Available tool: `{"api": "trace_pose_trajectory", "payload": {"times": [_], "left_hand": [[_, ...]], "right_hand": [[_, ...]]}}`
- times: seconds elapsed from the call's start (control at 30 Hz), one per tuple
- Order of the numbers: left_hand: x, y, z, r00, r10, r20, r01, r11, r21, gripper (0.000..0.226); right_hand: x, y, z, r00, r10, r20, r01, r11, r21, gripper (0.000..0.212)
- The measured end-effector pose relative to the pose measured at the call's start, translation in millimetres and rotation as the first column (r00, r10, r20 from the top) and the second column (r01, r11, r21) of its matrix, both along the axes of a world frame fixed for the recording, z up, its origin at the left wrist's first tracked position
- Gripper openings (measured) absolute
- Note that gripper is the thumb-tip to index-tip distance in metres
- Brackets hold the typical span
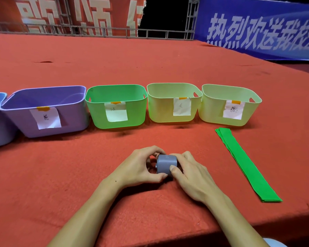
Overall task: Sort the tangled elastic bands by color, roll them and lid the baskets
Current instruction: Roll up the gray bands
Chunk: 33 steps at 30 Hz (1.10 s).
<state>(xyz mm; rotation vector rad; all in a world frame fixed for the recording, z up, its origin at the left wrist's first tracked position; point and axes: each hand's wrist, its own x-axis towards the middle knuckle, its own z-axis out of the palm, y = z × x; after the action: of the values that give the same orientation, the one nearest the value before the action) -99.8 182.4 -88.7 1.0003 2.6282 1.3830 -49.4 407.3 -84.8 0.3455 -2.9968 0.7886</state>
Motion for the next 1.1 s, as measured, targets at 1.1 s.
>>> {"api": "trace_pose_trajectory", "payload": {"times": [1.1], "left_hand": [[-1, -11, 1, 0.996, 0.049, -0.073, -0.057, 0.992, -0.110, 0.085]], "right_hand": [[-32, -20, -8, 0.960, -0.032, -0.276, -0.037, 0.970, -0.242, 0.054]]}}
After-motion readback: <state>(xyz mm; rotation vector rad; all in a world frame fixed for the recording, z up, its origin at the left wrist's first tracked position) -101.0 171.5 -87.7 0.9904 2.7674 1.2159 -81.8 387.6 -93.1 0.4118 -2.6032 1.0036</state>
